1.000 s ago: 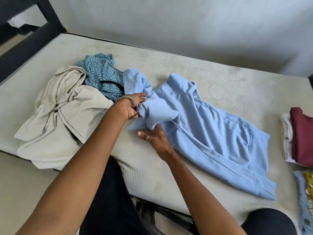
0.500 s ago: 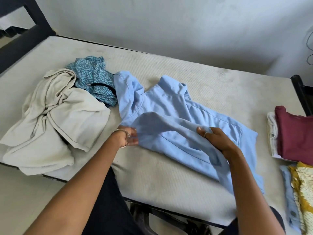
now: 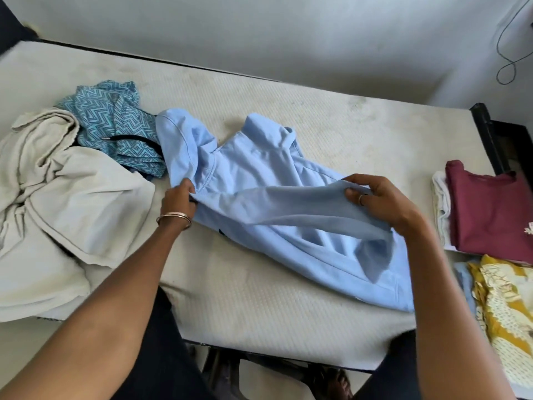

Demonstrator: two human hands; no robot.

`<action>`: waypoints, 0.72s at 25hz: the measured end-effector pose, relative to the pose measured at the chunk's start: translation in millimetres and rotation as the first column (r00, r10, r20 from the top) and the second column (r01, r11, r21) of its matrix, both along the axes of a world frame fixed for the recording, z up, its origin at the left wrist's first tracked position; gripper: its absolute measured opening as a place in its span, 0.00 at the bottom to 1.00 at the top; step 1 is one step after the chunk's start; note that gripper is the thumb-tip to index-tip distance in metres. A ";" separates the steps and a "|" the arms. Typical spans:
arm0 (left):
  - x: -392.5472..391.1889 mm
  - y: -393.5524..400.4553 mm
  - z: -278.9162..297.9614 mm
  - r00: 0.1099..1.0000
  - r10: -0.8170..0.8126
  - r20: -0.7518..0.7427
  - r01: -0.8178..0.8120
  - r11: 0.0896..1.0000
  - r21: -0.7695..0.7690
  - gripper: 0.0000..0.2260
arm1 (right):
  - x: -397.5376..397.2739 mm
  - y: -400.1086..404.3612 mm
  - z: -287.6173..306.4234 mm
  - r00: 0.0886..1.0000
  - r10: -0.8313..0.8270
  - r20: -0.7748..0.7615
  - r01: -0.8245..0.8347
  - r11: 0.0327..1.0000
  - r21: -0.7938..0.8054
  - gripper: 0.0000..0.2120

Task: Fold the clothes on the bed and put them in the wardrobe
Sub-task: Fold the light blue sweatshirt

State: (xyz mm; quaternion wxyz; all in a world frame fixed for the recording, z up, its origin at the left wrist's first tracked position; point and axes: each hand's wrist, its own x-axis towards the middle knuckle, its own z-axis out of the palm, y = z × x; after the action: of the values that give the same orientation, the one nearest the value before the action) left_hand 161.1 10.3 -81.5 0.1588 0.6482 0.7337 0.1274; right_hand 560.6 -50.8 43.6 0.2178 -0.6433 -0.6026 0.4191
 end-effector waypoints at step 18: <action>87.8 -37.3 -32.6 0.785 -0.577 -0.227 0.619 0.715 0.324 0.20 | -22.5 -88.7 -89.5 0.966 0.202 -0.159 -0.258 0.753 -0.606 0.10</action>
State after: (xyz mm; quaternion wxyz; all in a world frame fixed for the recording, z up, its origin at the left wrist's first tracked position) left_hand 248.9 -27.0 -114.1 0.0218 0.8744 0.4526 0.1733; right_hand 538.0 -139.5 -45.9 -0.0346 -0.5817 -0.4953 0.6442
